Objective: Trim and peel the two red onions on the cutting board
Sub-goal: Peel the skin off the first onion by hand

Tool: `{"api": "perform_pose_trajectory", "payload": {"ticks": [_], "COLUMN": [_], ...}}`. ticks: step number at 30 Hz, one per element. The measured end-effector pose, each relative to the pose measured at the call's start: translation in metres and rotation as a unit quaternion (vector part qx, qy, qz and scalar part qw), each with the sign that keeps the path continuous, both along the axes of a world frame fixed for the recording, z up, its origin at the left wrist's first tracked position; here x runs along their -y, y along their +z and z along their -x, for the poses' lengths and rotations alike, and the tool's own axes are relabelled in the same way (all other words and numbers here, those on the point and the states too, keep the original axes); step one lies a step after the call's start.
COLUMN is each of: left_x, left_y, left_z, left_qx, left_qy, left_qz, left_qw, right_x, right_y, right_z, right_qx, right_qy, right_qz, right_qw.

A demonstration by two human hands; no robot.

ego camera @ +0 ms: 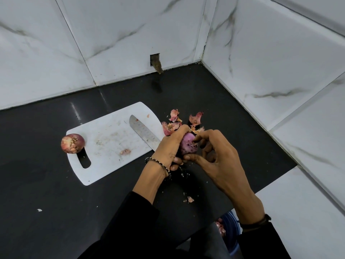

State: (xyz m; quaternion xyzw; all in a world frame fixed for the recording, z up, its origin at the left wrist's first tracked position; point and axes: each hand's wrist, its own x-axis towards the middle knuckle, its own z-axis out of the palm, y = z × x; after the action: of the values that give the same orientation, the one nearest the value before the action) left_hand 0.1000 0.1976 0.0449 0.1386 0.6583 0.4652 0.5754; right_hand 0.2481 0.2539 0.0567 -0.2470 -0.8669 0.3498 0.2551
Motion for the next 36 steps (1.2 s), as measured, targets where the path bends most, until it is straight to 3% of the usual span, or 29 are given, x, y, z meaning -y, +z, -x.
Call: {"api": "perform_pose_trajectory", "payload": {"ticks": [10,23,28,36], "left_x": [0.0,0.0,0.002,0.003], "left_y": [0.002,0.002,0.004,0.002], "left_z": [0.004,0.0,0.002,-0.009], "left_qx": [0.045,0.013,0.025,0.034], "left_qy": [-0.036,-0.017,-0.015,0.053], "left_qz": [-0.036,-0.013,-0.033,-0.059], "left_qw": [0.998,1.0,0.999,0.996], "right_x": [0.002,0.002,0.005,0.008], "right_y": [-0.004,0.001,-0.007,-0.002], "right_z": [-0.003,-0.003,-0.002,-0.001], "right_qx": [-0.034,0.002,-0.011,-0.038], "right_qy": [-0.034,0.002,-0.021,-0.08], "right_qz": [0.031,0.009,0.048,0.014], "right_qw": [0.998,1.0,0.999,0.996]}}
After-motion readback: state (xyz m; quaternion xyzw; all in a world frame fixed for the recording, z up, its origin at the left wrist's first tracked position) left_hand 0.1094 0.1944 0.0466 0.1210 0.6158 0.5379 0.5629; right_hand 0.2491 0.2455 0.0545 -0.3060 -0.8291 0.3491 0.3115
